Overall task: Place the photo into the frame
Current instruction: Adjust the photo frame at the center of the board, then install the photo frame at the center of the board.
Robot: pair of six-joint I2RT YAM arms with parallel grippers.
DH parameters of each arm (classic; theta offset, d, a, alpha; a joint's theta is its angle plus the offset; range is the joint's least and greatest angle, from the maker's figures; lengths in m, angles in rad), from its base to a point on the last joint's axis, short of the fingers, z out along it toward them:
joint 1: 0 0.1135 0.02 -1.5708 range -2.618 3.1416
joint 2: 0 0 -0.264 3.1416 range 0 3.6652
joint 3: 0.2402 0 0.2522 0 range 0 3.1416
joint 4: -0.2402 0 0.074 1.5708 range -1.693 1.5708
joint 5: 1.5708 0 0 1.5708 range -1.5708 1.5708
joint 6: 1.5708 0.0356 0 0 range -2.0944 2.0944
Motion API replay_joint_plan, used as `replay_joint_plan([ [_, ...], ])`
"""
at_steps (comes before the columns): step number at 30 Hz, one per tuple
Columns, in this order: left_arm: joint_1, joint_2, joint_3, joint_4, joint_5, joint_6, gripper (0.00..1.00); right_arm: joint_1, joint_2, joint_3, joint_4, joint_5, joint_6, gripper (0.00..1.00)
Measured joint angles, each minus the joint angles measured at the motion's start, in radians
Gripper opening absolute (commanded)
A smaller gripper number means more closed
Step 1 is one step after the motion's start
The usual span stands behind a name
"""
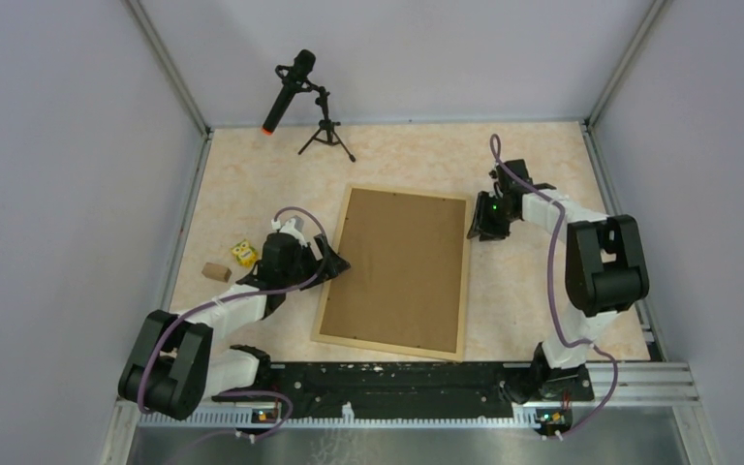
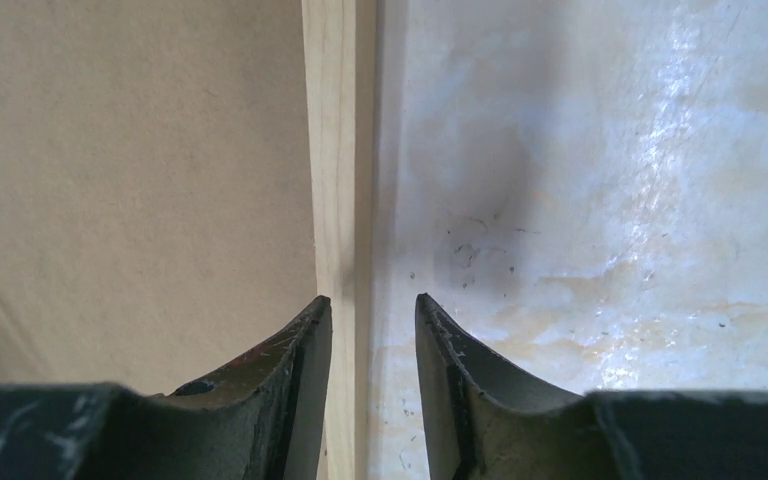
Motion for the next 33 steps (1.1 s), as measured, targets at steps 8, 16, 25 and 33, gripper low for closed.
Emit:
replay_joint_plan([
  [8, 0.0, 0.0, 0.0, 0.001, -0.001, -0.005, 0.87, -0.001, 0.039, 0.036, -0.007, 0.006, -0.007, 0.34],
  [16, 0.0, 0.006, 0.0, 0.009, -0.001, -0.006, 0.86, -0.002, 0.059, 0.037, 0.015, -0.031, -0.006, 0.34],
  [25, -0.001, 0.009, 0.0, 0.014, 0.004, -0.009, 0.86, -0.002, 0.103, 0.076, 0.017, -0.026, -0.004, 0.34],
  [33, -0.001, 0.01, 0.0, 0.014, 0.004, -0.01, 0.86, -0.002, 0.179, 0.187, -0.036, -0.008, -0.012, 0.36],
])
